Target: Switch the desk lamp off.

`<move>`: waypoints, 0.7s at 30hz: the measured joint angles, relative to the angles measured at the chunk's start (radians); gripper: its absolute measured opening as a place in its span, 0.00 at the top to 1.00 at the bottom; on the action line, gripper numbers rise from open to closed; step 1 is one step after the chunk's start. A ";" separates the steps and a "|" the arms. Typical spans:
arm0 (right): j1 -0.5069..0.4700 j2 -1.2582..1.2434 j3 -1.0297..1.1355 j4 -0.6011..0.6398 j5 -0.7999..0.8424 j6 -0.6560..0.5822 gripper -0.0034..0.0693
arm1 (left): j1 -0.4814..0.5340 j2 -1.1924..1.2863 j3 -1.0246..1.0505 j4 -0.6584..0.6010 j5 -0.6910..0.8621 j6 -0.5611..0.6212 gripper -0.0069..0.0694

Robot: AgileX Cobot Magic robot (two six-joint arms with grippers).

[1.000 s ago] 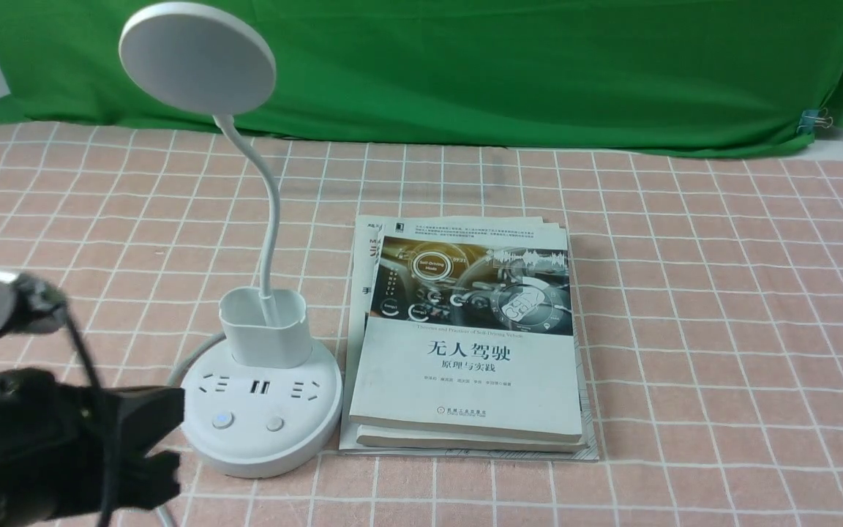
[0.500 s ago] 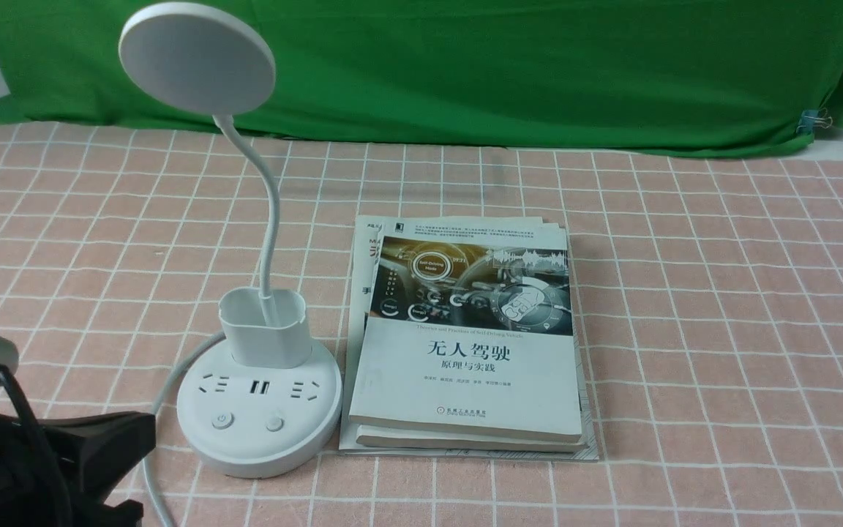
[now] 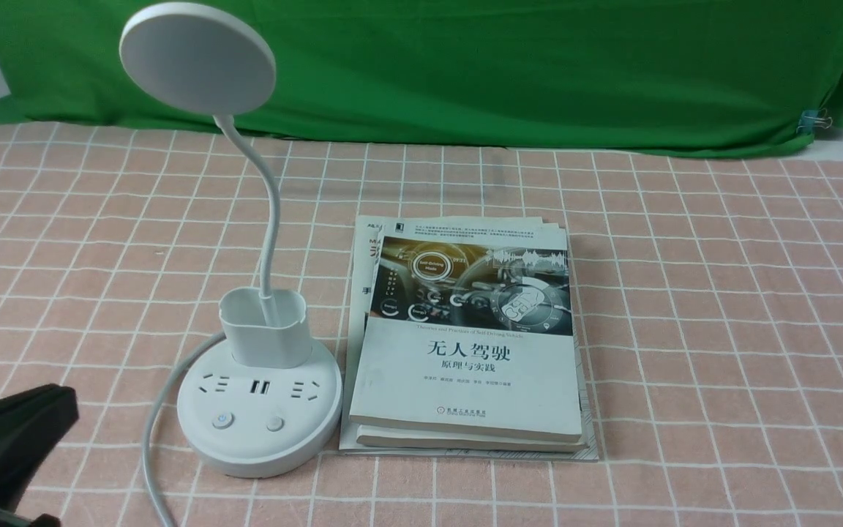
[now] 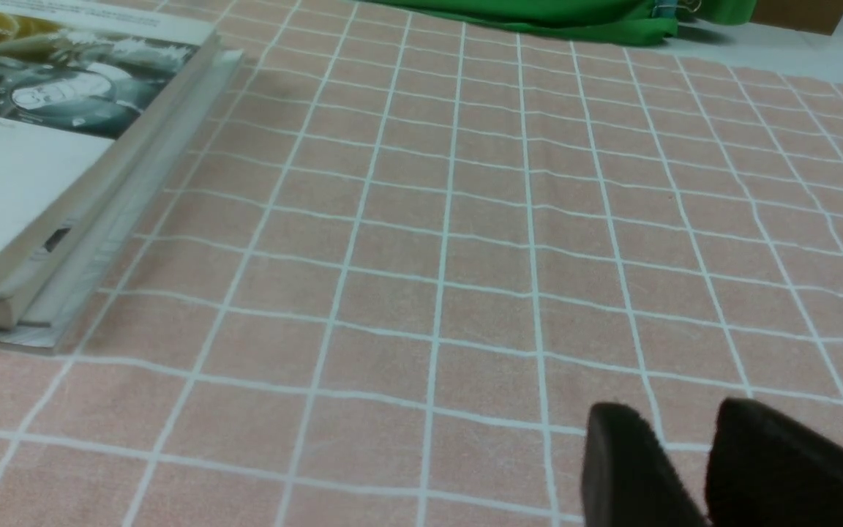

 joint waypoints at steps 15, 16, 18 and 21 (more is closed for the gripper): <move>0.000 0.000 0.000 0.000 0.000 0.000 0.62 | 0.325 -0.352 0.329 -0.074 -0.087 0.027 0.91; 0.000 0.000 0.000 0.000 0.000 0.000 0.62 | 0.325 -0.352 0.329 -0.075 -0.088 0.024 0.91; 0.000 0.000 0.000 0.000 0.000 0.000 0.62 | 0.325 -0.353 0.331 -0.082 -0.078 0.008 0.91; 0.000 0.000 0.000 0.000 0.000 0.000 0.62 | 0.325 -0.353 0.331 -0.083 -0.039 -0.005 0.91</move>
